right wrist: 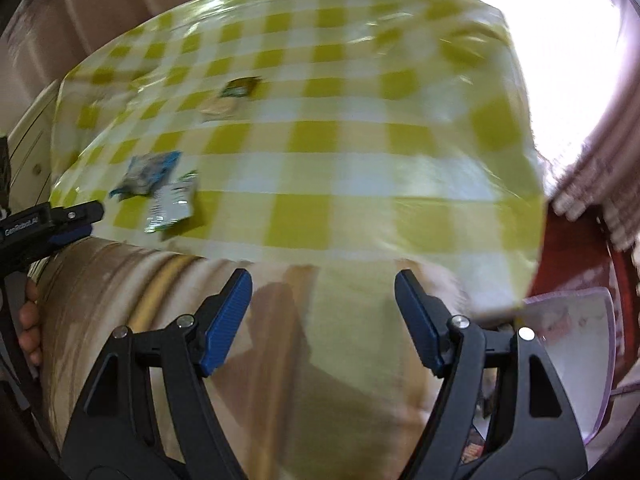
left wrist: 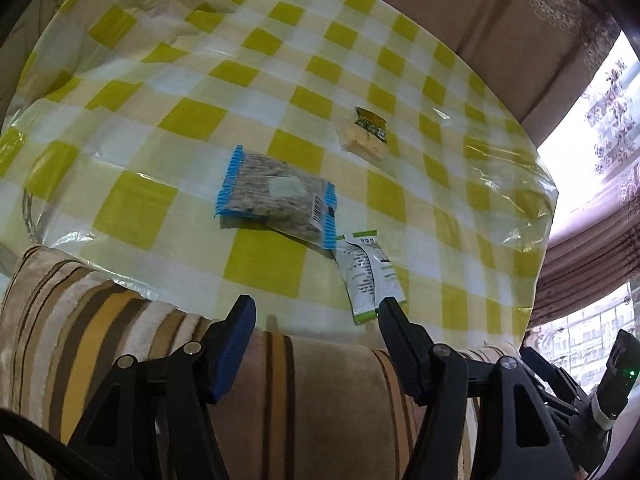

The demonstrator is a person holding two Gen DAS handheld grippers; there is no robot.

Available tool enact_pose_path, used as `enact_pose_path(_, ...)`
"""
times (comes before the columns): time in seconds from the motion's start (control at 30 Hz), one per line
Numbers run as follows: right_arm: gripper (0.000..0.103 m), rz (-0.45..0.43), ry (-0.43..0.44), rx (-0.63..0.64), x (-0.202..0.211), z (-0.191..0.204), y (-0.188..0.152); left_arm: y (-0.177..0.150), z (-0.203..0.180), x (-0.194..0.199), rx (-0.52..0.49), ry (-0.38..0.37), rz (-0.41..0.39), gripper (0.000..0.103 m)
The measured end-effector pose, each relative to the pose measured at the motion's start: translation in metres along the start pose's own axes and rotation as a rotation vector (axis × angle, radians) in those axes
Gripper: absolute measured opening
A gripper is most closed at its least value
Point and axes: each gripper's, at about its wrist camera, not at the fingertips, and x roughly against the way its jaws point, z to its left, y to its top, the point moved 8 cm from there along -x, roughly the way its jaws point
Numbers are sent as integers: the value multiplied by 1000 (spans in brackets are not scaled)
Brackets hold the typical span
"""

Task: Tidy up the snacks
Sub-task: 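Move both open grippers back to the remaining packets on the table, then grasp the white-green packet with the right gripper while the left grasps the blue-edged seed packet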

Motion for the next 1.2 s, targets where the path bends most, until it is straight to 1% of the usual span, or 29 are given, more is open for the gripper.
enact_pose_path(0.2, 77, 28, 61, 81, -21, 48, 19, 4, 8, 1, 11, -11, 1, 65)
enact_pose_path(0.37, 77, 62, 81, 162, -39, 85, 29, 9, 20, 2, 38, -10, -10, 66)
enact_pose_path(0.5, 77, 92, 81, 206, -53, 105, 35, 13, 27, 2, 57, -19, -16, 66)
enact_pose_path(0.77, 77, 157, 78, 280, -84, 133, 44, 17, 32, 0, 74, -43, -19, 66)
enact_pose_path(0.97, 76, 188, 75, 296, -104, 141, 51, 19, 33, -4, 72, -46, -12, 67)
enact_pose_path(1.0, 75, 191, 72, 299, -107, 142, 52, 19, 33, -4, 71, -46, -11, 68)
enact_pose_path(1.03, 71, 195, 70, 301, -110, 143, 53, 19, 33, -5, 71, -45, -10, 68)
enact_pose_path(1.07, 63, 201, 69, 303, -113, 143, 53, 20, 32, -5, 70, -43, -8, 69)
enact_pose_path(1.1, 59, 208, 71, 303, -115, 143, 52, 20, 32, -6, 68, -41, -6, 69)
enact_pose_path(1.13, 51, 217, 73, 300, -118, 143, 51, 20, 32, -7, 67, -39, -5, 70)
enact_pose_path(1.2, 49, 219, 83, 290, -121, 141, 51, 21, 31, -10, 63, -31, 1, 71)
